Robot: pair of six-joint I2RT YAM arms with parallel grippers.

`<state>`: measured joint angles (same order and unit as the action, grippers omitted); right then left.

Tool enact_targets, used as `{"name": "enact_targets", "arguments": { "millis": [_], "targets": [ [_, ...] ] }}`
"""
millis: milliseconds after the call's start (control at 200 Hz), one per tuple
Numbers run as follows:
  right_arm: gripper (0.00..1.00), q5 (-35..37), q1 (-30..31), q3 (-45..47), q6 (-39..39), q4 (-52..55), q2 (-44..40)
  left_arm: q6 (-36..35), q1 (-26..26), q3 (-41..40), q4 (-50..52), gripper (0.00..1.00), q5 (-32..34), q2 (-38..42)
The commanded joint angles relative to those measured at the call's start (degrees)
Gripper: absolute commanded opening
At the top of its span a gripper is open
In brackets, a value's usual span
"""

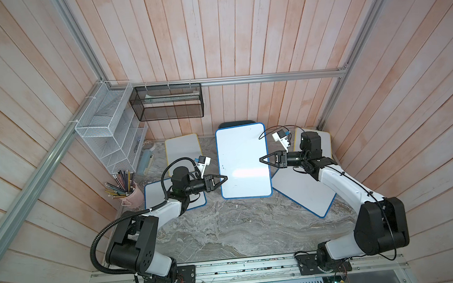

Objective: Put the whiteboard into the storage box
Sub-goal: Pick up the whiteboard at the center of the board.

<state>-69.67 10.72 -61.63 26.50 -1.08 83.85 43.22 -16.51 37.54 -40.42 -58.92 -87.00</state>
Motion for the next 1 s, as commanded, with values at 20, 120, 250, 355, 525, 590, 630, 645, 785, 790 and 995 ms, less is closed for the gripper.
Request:
{"name": "enact_targets", "arguments": {
  "millis": [20, 120, 250, 355, 525, 590, 630, 645, 785, 790, 995],
  "targets": [
    [0.00, -5.6, 0.1, -3.4, -3.2, 1.1, 0.8, 1.7, 0.2, 1.7, -2.8, 0.19, -3.0, -1.7],
    [0.00, -5.1, -0.3, -3.6, -2.9, 0.8, 1.7, 2.2, 0.3, 2.1, -3.5, 0.07, -3.1, -2.2],
    [0.00, -4.3, -1.0, -2.9, -1.8, -0.7, 2.4, 5.8, 0.7, 1.8, -9.7, 0.00, -4.7, -3.3],
    [0.06, -3.5, -1.9, -1.2, 1.1, -5.3, 2.8, 9.3, 1.2, 2.3, -14.4, 0.00, -5.3, -5.8],
    [0.16, -4.2, -4.4, 5.6, 15.7, -25.8, 4.1, 19.3, 2.2, 2.8, -27.5, 0.00, -7.7, -10.9],
    [0.18, -4.9, -4.5, 8.1, 22.2, -34.9, 5.3, 26.2, 2.4, 3.0, -37.4, 0.00, -8.5, -13.5],
    [0.20, -5.3, -4.6, 9.3, 25.9, -40.6, 6.2, 30.9, 2.6, 3.4, -43.5, 0.00, -8.7, -15.6],
    [0.21, -5.4, -4.6, 9.7, 27.3, -42.6, 6.6, 32.6, 2.7, 3.6, -45.8, 0.00, -8.9, -16.5],
    [0.22, -5.5, -4.6, 11.1, 34.6, -52.8, 9.9, 41.2, 3.1, 5.9, -54.1, 0.00, -9.5, -22.3],
    [0.22, -5.4, -4.7, 11.1, 34.5, -52.7, 10.1, 41.2, 3.1, 6.0, -54.1, 0.00, -9.5, -22.4],
    [0.40, -0.4, -4.8, 6.8, 19.9, -32.0, 11.0, 40.8, 3.9, 7.2, -52.8, 0.00, -9.2, -22.5]
  ]
}}
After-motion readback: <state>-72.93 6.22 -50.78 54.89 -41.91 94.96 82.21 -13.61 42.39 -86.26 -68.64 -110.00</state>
